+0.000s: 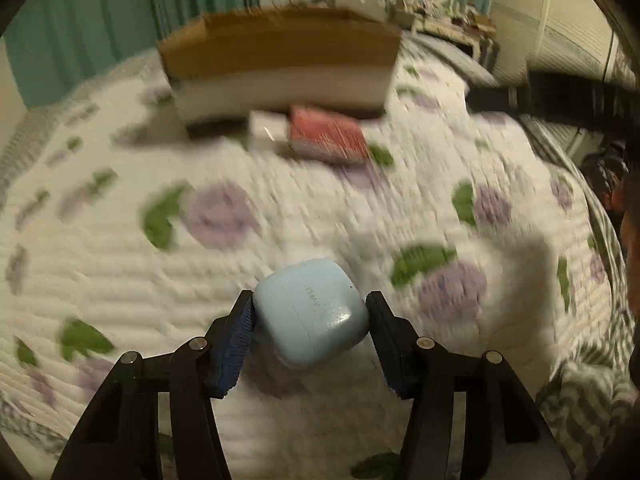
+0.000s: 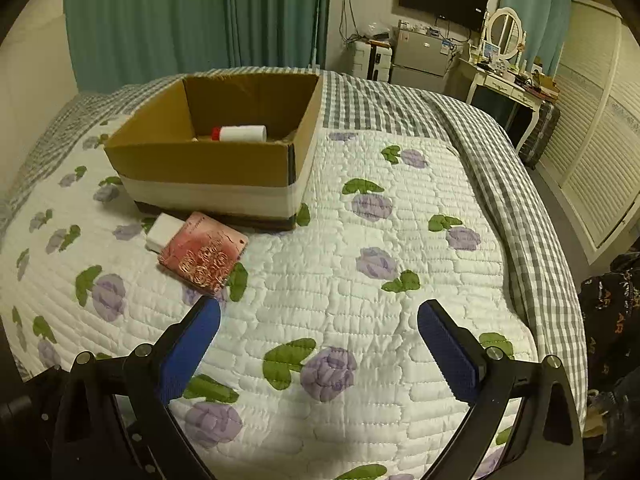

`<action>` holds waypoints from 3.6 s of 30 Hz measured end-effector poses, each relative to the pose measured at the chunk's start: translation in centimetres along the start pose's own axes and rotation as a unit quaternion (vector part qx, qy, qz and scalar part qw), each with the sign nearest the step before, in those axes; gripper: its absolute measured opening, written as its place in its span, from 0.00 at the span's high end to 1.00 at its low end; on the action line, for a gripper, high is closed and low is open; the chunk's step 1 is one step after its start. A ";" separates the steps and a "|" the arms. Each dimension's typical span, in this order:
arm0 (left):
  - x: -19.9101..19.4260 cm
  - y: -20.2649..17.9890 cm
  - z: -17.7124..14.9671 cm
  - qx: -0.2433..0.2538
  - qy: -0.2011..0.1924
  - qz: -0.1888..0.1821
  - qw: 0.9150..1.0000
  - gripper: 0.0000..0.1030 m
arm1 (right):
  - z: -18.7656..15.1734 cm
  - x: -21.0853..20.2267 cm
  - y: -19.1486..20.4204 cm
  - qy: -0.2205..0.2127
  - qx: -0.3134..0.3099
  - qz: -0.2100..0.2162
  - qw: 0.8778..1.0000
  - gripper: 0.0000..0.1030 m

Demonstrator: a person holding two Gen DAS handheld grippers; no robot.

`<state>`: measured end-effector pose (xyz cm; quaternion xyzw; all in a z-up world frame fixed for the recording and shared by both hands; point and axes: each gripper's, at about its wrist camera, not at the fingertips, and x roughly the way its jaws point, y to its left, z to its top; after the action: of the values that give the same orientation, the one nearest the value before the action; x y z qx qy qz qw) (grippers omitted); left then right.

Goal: Organize rigid objects
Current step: 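Grasp the pink card case with the right gripper while the left holds the blue case, then carry the blue case and pink card case into the box and release both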

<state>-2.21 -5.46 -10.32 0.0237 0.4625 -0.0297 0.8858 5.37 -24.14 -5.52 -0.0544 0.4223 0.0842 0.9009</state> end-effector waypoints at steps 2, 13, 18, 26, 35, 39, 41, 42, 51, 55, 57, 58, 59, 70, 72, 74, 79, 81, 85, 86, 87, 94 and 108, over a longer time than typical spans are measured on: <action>-1.0 1.3 1.5 -0.016 -0.020 0.003 1.000 0.45 | 0.2 -0.1 0.2 -0.004 -0.001 0.009 1.000 0.03; -0.8 8.0 10.8 -0.035 -0.091 0.067 0.993 0.45 | 1.3 4.5 4.9 0.015 -0.044 0.047 0.998 0.18; 1.4 9.6 11.3 -0.063 -0.087 0.053 0.993 0.45 | 0.8 7.4 7.9 0.027 -0.080 0.057 0.995 0.26; 4.8 9.9 10.6 -0.055 -0.048 0.044 0.996 0.45 | 0.8 10.2 11.3 0.024 -0.133 0.052 0.990 0.44; 5.1 10.3 10.5 -0.064 -0.042 0.034 0.997 0.45 | 2.9 8.0 7.8 -0.008 -0.066 0.085 0.994 0.72; 4.8 10.1 10.4 -0.061 -0.044 0.035 0.997 0.45 | 3.2 8.8 8.2 -0.007 -0.082 0.065 0.995 0.72; 4.7 9.8 10.3 -0.057 -0.045 0.035 0.997 0.45 | 3.3 9.4 8.4 -0.005 -0.088 0.059 0.994 0.72; 4.6 9.7 10.3 -0.056 -0.045 0.036 0.997 0.45 | 3.3 9.8 8.6 -0.002 -0.090 0.058 0.994 0.72; 2.8 7.9 10.2 -0.039 -0.060 0.028 0.997 0.45 | 3.1 7.0 7.6 -0.022 -0.087 0.054 0.994 0.91; 1.3 7.0 10.1 -0.031 -0.072 0.023 0.997 0.45 | 3.4 4.5 6.2 -0.036 -0.065 0.056 0.996 0.91; 0.4 6.6 10.1 -0.027 -0.078 0.023 0.996 0.45 | 3.3 3.7 5.6 -0.038 -0.053 0.058 0.996 0.91; 0.0 6.4 10.1 -0.027 -0.079 0.022 0.996 0.45 | 3.2 3.5 5.5 -0.036 -0.048 0.059 0.996 0.91; -0.6 6.3 10.1 -0.026 -0.083 0.020 0.996 0.45 | 3.3 3.1 5.2 -0.037 -0.044 0.060 0.997 0.91; -5.3 4.6 13.7 -0.014 -0.125 0.005 0.992 0.45 | 7.2 -2.7 4.3 -0.074 -0.026 0.084 0.993 0.91; -5.9 4.7 15.0 -0.012 -0.137 0.005 0.990 0.45 | 8.6 -3.5 3.9 -0.087 -0.024 0.088 0.992 0.91; -6.1 5.1 16.3 -0.014 -0.144 0.003 0.989 0.45 | 9.7 -4.0 3.6 -0.098 -0.025 0.088 0.991 0.91; -5.4 6.3 19.2 -0.022 -0.150 0.003 0.988 0.45 | 12.4 -3.5 3.0 -0.110 -0.032 0.087 0.990 0.91; -4.5 7.0 20.3 -0.026 -0.148 0.002 0.989 0.45 | 13.5 -2.6 2.7 -0.110 -0.029 0.093 0.989 0.91; -2.0 7.9 22.3 -0.032 -0.139 0.003 0.990 0.45 | 15.2 -0.4 2.7 -0.108 -0.033 0.102 0.988 0.91; -1.2 8.0 22.9 -0.031 -0.136 0.005 0.990 0.45 | 15.7 0.3 2.8 -0.108 -0.035 0.104 0.988 0.91; -0.1 8.2 23.5 -0.030 -0.133 0.007 0.991 0.45 | 16.2 1.2 2.9 -0.106 -0.038 0.105 0.988 0.91; 6.3 8.4 26.1 -0.023 -0.112 0.015 0.993 0.45 | 18.8 8.4 3.0 -0.091 -0.046 0.107 0.989 0.91; 7.8 6.5 26.1 0.005 -0.082 0.021 0.996 0.42 | 19.2 10.6 1.6 -0.102 -0.036 0.095 0.990 0.58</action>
<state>24.08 -1.00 -1.70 0.0348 0.3874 -0.0152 0.9211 26.18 -18.24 -1.45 -0.0374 0.3286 0.1898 0.9245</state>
